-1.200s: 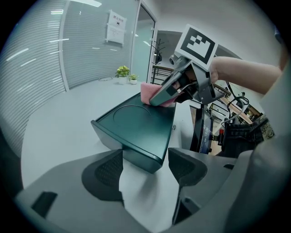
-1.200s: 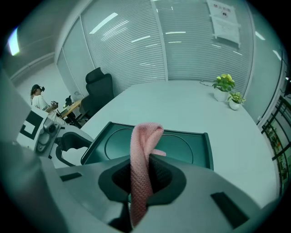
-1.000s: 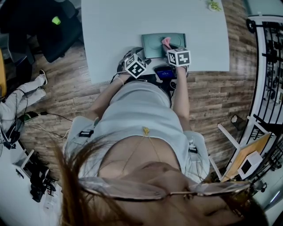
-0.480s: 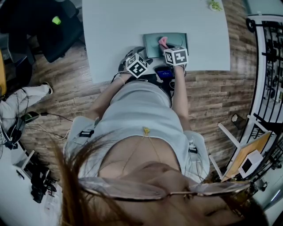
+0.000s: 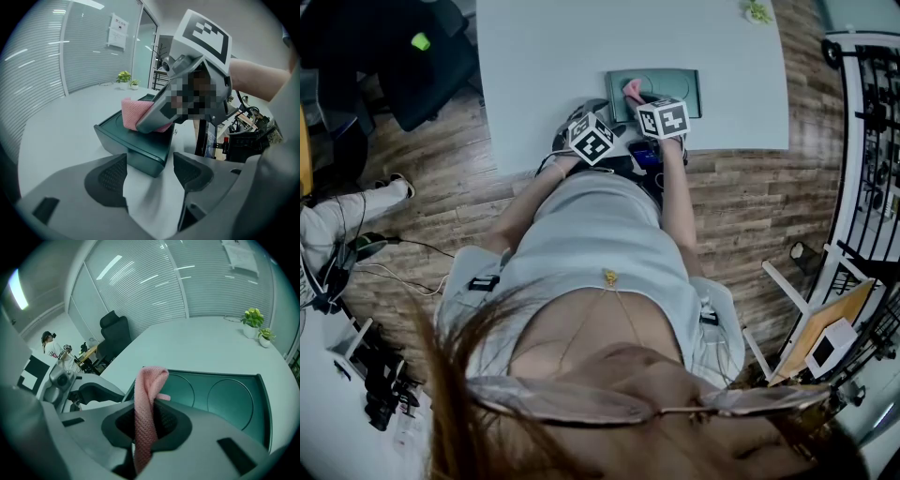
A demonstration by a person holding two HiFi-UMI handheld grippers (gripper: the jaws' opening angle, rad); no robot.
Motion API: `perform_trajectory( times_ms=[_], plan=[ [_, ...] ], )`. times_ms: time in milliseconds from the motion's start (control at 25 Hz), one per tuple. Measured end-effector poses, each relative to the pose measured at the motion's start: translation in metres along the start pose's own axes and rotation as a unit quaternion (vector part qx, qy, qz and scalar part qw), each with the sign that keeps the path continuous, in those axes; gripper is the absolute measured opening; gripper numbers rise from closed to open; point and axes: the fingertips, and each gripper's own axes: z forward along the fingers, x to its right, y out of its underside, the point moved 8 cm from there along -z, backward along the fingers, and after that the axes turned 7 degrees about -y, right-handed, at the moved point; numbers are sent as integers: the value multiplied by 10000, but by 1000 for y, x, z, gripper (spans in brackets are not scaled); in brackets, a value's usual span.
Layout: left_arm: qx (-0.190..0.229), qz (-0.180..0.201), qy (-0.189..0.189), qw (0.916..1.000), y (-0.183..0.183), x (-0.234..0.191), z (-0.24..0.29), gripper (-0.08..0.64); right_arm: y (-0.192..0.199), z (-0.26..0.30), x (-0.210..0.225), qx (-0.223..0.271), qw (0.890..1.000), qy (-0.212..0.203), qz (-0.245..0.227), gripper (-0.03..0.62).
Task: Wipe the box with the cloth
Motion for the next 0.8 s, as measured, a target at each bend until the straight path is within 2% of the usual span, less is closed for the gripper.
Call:
perform_trajectory(
  times_ms=[160,360,600,800],
  plan=[
    [14,-10,8,10000,1,-2,-1,311,-6,4,-10,-32,9998,48,-208,40],
    [20,-83,-17,10000,1,-1,-2,311,-1,12,-25,-17,9990,-415,-166,40],
    [35,-174,-32,9998,3,-1,-2,311,-2,10,-27,89,9988,-356,-330,41],
    [84,-223,-111,9997,2,1,-2,311,-1,-5,-22,368,9980,-307,-420,41]
  ],
)
